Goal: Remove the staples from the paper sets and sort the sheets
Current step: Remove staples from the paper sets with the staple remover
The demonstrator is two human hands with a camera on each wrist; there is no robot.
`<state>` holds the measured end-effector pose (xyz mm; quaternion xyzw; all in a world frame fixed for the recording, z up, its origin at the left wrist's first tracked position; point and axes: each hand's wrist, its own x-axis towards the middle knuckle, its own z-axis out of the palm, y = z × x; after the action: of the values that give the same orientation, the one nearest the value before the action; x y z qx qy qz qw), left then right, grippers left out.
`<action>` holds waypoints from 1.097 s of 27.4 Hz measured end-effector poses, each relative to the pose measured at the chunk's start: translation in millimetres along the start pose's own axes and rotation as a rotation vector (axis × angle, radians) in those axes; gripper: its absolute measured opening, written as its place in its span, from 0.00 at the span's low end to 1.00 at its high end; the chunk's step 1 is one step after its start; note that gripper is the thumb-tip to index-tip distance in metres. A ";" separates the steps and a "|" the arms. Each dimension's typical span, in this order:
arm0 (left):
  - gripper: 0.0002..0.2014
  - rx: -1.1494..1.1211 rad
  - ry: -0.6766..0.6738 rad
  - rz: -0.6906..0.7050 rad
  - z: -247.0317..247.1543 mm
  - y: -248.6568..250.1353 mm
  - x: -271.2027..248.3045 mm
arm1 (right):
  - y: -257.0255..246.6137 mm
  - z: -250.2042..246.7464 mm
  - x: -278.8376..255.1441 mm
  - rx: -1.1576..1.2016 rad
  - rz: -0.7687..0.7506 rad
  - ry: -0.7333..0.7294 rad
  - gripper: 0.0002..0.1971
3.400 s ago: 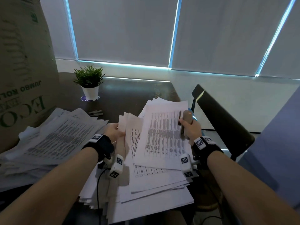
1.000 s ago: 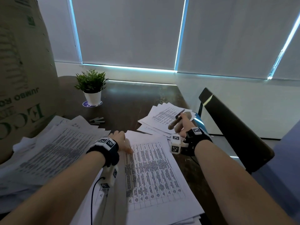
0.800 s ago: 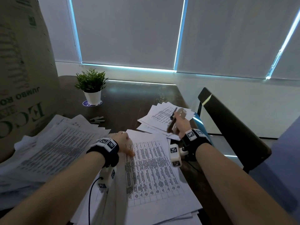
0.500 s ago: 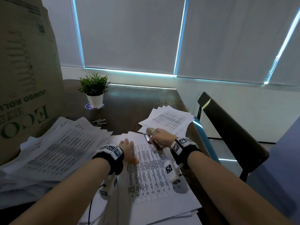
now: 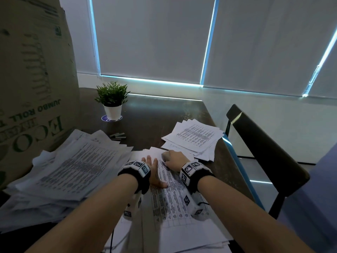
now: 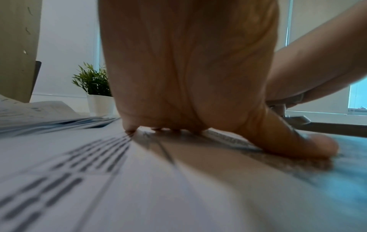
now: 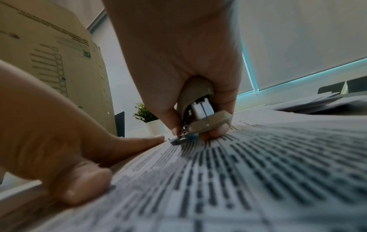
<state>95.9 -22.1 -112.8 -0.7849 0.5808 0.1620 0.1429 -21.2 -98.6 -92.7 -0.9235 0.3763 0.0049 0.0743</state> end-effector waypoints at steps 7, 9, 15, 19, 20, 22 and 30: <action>0.63 0.056 -0.022 -0.013 0.7 0.6 4.2 | -4.3 14.9 15.1 0.131 0.110 0.054 0.19; 0.63 0.066 -0.016 -0.007 0.1 -0.6 4.3 | -6.5 14.1 14.6 0.143 0.103 0.075 0.23; 0.64 0.076 0.019 0.011 2.4 -2.6 4.8 | -14.0 9.5 7.1 -0.023 0.051 0.107 0.14; 0.68 0.082 0.038 0.008 -0.7 -1.5 6.7 | -0.6 -2.2 12.2 0.118 0.043 0.008 0.15; 0.69 0.084 0.064 0.018 -2.5 -2.2 5.9 | 3.8 -6.6 15.6 0.170 0.041 -0.026 0.16; 0.70 0.094 0.093 0.020 -4.2 -2.0 0.7 | 12.1 -11.3 22.1 0.267 0.041 -0.071 0.16; 0.71 0.102 0.043 -0.049 3.8 -0.5 15.8 | 27.9 -16.0 20.4 0.659 0.096 -0.103 0.15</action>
<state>100.3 -34.0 -122.9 -0.7937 0.5720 0.1119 0.1742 -26.7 -134.7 -82.0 -0.8295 0.3964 -0.0670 0.3876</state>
